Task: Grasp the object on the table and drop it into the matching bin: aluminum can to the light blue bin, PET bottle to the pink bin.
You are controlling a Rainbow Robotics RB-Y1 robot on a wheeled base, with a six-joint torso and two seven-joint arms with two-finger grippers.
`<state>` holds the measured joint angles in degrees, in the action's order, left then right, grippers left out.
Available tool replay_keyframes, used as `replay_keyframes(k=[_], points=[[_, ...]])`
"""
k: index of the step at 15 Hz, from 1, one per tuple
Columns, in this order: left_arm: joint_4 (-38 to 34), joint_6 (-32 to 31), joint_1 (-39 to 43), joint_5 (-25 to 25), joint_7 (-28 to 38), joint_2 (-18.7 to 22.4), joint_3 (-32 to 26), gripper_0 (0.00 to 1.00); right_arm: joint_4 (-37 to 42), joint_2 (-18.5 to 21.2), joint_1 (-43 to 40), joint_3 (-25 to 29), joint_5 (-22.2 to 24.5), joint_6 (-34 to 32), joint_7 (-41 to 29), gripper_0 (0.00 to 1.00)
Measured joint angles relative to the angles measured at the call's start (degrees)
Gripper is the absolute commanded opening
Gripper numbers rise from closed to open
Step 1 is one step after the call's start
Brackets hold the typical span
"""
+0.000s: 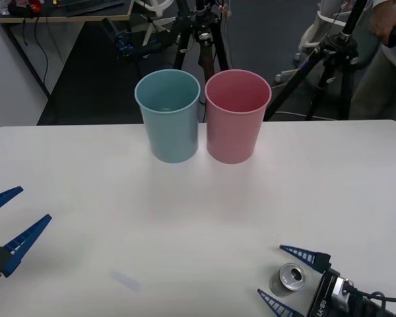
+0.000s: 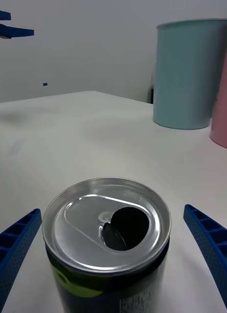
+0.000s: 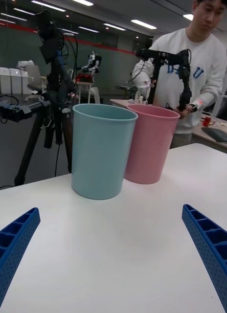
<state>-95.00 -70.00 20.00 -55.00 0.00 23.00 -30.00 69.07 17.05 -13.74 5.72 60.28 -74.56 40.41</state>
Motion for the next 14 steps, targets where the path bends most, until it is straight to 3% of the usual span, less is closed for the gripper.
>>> replay_keyframes(k=[1,2,14], points=[[0.00,0.00,0.00,0.00,0.00,0.00,0.00,1.00,0.00,0.00,0.09,-0.08,-0.04,0.17,0.05,0.43],[0.00,0.00,0.00,0.00,0.00,0.00,0.00,1.00,0.00,0.00,0.11,-0.12,-0.04,0.20,0.10,0.00],[0.00,0.00,0.00,0.00,0.00,0.00,0.00,1.00,0.12,0.02,0.12,-0.09,-0.12,-0.54,0.04,0.00]])
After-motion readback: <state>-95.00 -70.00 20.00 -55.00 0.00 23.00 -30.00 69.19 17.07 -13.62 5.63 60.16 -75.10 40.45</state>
